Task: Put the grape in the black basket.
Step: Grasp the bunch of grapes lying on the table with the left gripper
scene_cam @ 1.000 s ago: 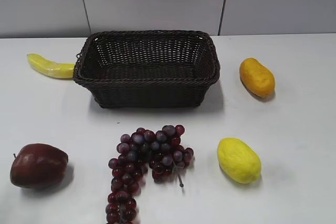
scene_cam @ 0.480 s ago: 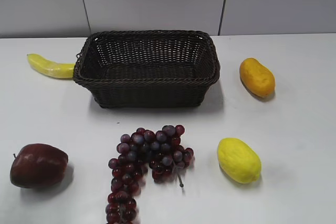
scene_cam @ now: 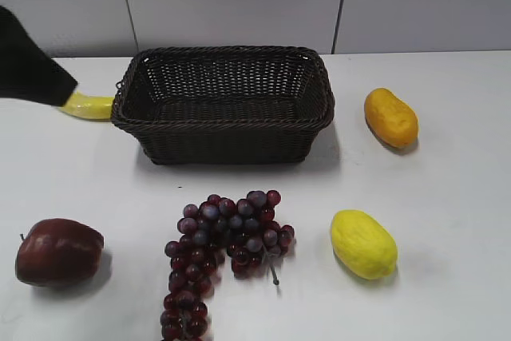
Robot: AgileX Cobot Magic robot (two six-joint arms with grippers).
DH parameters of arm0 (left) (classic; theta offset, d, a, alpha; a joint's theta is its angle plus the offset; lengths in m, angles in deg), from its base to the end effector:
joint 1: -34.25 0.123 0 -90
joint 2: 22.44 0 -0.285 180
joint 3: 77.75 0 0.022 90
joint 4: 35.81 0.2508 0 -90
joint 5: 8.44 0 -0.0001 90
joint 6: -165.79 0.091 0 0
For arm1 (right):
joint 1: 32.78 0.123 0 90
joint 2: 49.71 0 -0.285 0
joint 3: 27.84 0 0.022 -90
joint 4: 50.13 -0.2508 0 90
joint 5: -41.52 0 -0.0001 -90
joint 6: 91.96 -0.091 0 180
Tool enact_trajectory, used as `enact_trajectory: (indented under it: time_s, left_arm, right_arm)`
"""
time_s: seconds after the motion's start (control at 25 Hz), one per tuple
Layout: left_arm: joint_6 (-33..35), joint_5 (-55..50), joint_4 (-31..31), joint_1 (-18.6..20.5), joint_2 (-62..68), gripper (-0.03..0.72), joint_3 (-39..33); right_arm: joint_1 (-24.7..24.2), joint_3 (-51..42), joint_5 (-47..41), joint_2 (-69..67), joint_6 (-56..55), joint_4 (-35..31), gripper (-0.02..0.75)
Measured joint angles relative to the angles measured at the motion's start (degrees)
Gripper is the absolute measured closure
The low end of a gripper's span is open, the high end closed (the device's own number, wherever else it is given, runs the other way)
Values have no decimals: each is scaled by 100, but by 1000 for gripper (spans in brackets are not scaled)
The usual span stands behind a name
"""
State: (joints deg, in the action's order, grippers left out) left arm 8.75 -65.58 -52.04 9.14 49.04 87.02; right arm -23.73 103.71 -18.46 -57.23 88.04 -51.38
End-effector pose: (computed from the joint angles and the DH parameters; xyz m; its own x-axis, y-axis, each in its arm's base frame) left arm 0.1829 -0.1093 0.3591 -0.5689 0.5260 -0.6321 0.6993 0.7140 -0.0352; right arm -0.0054 0.0009 0.2790 -0.4339 -0.0581 -0.8991 -0.1693 0.9854 0.0181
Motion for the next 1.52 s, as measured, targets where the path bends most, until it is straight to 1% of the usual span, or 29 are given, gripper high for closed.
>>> enact_trajectory:
  time_s: [0.24,0.36,0.48,0.6,0.76,1.12,1.52]
  left_arm:
    - [-481,373,580,-1080,792,135,5]
    - [-762,556,929,-1537,1154,135,5]
    - [-968,631,1172,-1847,1509,135,5]
    - [-1025,642,1377,-2053,1837,135,5]
    - [-1177,662,1481,-2154,2309,135,16]
    - [-2187,823,1499,-2157,3669,135,25]
    - [-2534,1311,1463,-2157,4385,105,35]
  right_arm:
    - [0,0,0,0,0,0,153]
    - [0,0,0,0,0,0,153]
    - [0,0,0,0,0,0,153]
    - [0,0,0,0,0,0,153]
    - [0,0,0,0,0,0,153]
    - [0,0,0,0,0,0,153]
    - [0,0,0,0,0,0,153]
